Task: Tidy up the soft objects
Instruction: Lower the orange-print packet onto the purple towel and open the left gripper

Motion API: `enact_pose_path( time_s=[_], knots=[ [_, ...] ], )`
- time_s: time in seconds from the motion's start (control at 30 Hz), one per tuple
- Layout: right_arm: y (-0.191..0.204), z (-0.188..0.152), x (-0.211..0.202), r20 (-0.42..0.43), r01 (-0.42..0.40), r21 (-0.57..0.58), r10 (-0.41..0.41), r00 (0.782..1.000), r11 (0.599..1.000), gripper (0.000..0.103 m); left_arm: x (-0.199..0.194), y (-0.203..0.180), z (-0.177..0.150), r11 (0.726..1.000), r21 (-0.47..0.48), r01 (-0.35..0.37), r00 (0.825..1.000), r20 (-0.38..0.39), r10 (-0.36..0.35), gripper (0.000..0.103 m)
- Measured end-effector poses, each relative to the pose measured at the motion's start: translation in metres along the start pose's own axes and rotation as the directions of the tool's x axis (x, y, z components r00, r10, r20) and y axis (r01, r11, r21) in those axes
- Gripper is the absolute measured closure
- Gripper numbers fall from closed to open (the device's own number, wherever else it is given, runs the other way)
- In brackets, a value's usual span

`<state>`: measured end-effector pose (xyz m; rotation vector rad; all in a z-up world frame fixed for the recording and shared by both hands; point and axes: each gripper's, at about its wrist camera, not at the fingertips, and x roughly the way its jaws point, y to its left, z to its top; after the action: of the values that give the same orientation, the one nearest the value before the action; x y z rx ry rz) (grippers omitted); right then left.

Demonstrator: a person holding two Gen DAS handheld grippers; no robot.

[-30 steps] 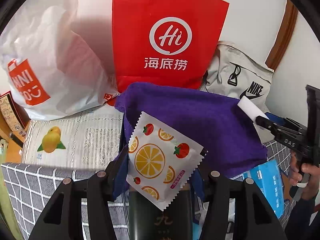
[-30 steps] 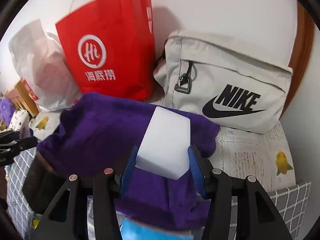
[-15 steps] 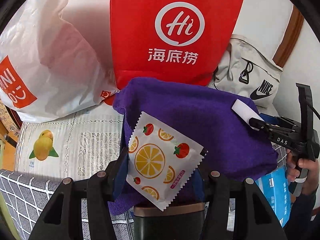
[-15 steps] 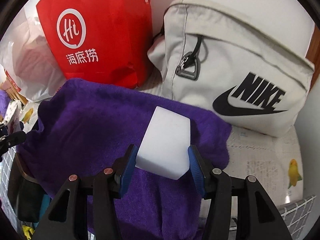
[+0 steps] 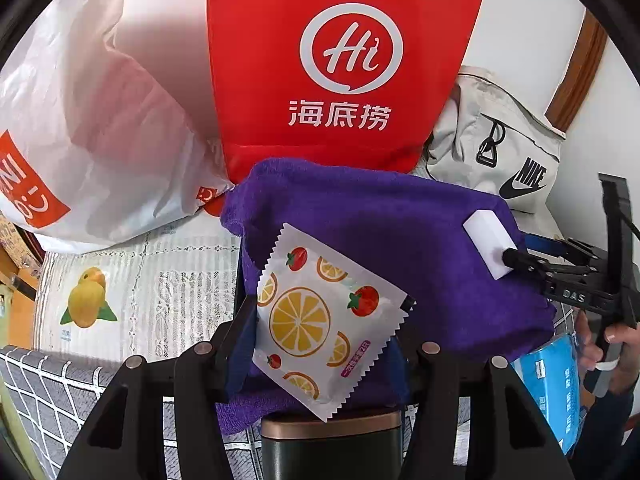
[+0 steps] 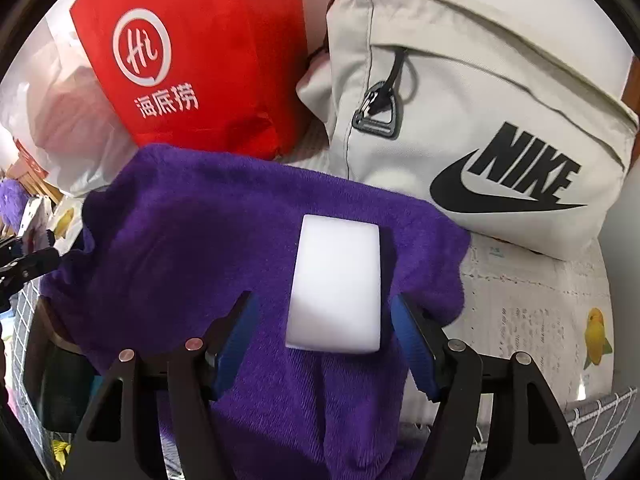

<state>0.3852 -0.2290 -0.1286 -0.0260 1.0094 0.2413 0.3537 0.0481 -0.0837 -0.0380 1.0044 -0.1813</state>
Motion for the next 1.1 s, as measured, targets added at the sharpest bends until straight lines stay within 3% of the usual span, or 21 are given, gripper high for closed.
enact_pose_path(
  time_s=[0.17,0.33,0.73,0.87,1.1],
  knots=[
    [-0.005,-0.01,-0.03,0.043,0.003,0.014,-0.004,0.999,1.0,0.034,0.005,-0.006,0.011,1.0,0.006,0.004,1.0,-0.012,-0.004,0.049],
    [-0.013,-0.03,-0.052,0.073,0.019,0.011,-0.019,0.997,1.0,0.029,0.023,-0.019,0.029,0.997,0.064,-0.04,0.998,-0.043,0.043,0.049],
    [-0.032,-0.055,-0.066,0.108,0.033,0.069,-0.041,0.993,0.997,0.029,0.079,-0.025,0.061,0.992,0.095,-0.083,0.986,-0.135,0.096,0.049],
    [-0.03,-0.056,-0.073,0.136,0.054,0.046,-0.059,0.989,0.997,0.029,0.087,-0.025,0.061,0.995,0.08,-0.062,0.986,-0.151,0.074,0.049],
    [-0.03,-0.056,-0.076,0.153,0.06,0.042,-0.065,0.986,0.997,0.029,0.098,-0.026,0.06,0.994,0.077,-0.078,0.982,-0.164,0.09,0.027]
  ],
)
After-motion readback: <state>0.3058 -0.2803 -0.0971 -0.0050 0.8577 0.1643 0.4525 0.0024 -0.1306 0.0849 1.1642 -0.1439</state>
